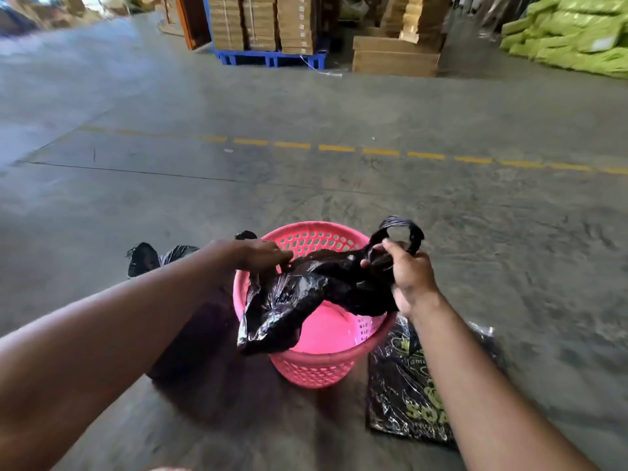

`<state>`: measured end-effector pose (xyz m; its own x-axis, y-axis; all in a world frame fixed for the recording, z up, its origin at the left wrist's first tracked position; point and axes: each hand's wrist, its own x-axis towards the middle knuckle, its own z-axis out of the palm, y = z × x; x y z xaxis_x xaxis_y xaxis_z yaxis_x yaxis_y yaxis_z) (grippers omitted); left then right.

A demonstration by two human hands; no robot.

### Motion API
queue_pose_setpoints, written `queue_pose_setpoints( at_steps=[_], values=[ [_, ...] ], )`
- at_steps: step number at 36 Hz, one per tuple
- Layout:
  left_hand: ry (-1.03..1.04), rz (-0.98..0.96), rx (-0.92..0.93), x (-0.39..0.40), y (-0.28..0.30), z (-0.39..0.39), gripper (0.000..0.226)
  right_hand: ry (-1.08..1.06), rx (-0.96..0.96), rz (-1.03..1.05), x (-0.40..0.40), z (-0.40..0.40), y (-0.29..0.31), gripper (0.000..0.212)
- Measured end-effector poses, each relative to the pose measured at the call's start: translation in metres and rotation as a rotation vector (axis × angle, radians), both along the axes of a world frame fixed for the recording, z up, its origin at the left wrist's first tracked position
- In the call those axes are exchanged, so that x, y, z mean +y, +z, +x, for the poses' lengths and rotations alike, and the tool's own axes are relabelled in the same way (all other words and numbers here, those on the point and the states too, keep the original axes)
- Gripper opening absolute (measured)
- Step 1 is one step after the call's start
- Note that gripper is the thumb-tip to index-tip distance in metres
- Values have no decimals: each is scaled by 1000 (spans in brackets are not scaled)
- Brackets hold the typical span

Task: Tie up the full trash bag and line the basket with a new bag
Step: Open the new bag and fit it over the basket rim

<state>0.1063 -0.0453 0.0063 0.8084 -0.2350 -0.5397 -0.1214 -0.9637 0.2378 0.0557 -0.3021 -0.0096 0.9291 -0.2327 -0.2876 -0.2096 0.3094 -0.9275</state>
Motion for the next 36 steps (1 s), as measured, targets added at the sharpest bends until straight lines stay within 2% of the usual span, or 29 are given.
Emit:
queue_pose_setpoints(
  at_steps=[3, 6, 8, 11, 13, 15, 16, 17, 18, 20, 24, 25, 27, 29, 31, 33, 36],
  values=[
    [-160, 112, -41, 12, 12, -16, 51, -70, 45, 123, -10, 16, 10, 25],
    [-270, 169, -256, 34, 16, -17, 67, -145, 74, 166, -20, 30, 24, 19],
    [-251, 163, -450, 47, 21, -15, 54, -142, 65, 166, -22, 34, 39, 22],
    [-153, 45, -688, 53, 44, -11, 29, -3, 35, 109, -20, 41, 59, 24],
    [-43, -51, -784, 54, 58, -8, 35, 123, 59, -96, -10, 38, 73, 28],
    [92, -122, -832, 51, 70, -10, 37, 198, 63, -512, -1, 38, 74, 31],
    [141, -141, -839, 49, 73, -10, 36, 226, 63, -732, 4, 37, 75, 36],
    [177, -150, -840, 47, 76, -11, 34, 266, 68, -868, 9, 35, 76, 41],
    [213, -145, -835, 44, 78, -12, 32, 303, 72, -884, 13, 32, 76, 45],
    [282, -128, -847, 38, 80, -15, 31, 321, 109, -701, 20, 27, 68, 44],
    [389, -167, -814, 17, 67, -32, 34, 363, 234, -176, 35, 13, 37, 41],
    [359, -175, -801, 11, 60, -39, 34, 403, 258, -99, 40, 8, 31, 38],
    [173, -227, -725, 1, 41, -54, 36, 460, 318, -31, 50, -2, 8, 32],
    [-46, -226, -581, -4, 23, -69, 22, 458, 351, -124, 59, -8, -17, 29],
    [-193, -149, -498, 0, 7, -77, 19, 409, 318, -394, 58, -11, -34, 35],
    [-250, -80, -491, 9, 1, -80, 35, 267, 246, -645, 49, -12, -32, 40],
    [-219, -117, -500, 29, 11, -82, 35, 84, 76, -754, 14, -4, -15, 32]
  ],
)
